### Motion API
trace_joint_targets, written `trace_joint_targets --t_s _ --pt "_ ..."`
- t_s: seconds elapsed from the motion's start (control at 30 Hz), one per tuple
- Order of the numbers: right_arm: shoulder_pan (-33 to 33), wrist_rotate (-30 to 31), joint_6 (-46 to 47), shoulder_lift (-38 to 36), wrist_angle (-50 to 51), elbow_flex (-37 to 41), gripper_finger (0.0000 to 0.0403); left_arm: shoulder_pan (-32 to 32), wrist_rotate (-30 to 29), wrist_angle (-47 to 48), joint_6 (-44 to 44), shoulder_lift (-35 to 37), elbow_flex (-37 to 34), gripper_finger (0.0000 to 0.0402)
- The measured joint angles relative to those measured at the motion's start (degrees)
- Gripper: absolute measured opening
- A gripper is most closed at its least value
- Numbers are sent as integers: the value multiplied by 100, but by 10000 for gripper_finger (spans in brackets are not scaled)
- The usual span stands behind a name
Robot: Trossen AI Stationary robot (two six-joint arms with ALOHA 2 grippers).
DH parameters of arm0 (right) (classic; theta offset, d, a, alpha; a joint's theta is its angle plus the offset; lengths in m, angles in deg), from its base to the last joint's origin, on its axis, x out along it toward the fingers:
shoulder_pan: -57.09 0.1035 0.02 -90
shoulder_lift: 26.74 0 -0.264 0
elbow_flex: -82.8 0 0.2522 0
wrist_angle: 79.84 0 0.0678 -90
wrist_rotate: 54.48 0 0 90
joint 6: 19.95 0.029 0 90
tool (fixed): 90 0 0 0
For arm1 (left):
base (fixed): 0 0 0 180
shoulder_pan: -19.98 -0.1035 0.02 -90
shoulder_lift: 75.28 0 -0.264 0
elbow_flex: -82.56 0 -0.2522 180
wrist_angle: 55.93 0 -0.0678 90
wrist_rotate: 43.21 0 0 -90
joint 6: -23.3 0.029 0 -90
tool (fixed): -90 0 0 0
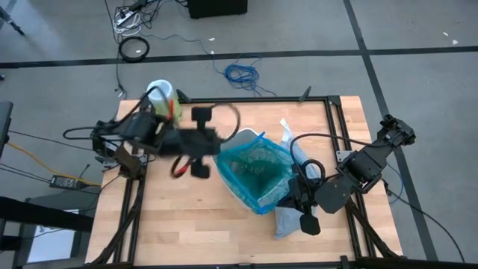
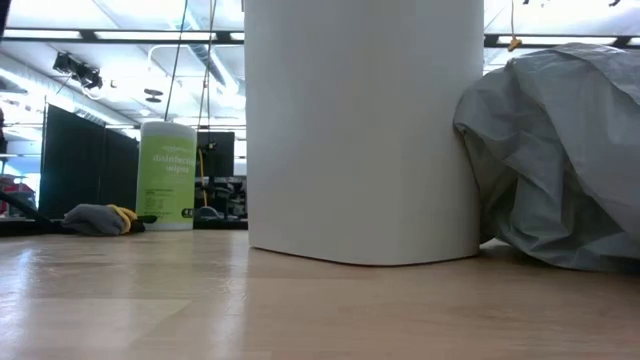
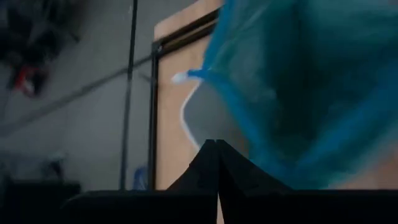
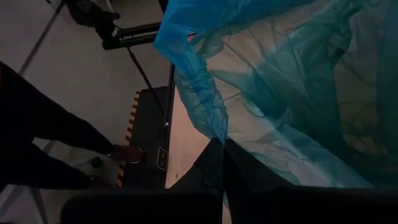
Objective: Place trash/remove bag and relplace
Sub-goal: Put the new dark blue trash bag into the trash bin
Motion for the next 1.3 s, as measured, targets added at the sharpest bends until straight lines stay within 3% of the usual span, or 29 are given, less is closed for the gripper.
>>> trace_joint_targets --t_s 0.17,0.3,0.7,1.3 --pt "-17 0 0 2 0 0 0 -394 1255 -109 -482 -292 0 4" --pt "-17 0 2 2 4 0 0 -561 1623 280 -466 -406 -7 27" --pt "-50 2 2 2 17 0 0 -573 1690 269 -789 -449 0 104" --pt "-71 2 61 2 -19 0 0 -641 1776 891 -901 -654 -39 101"
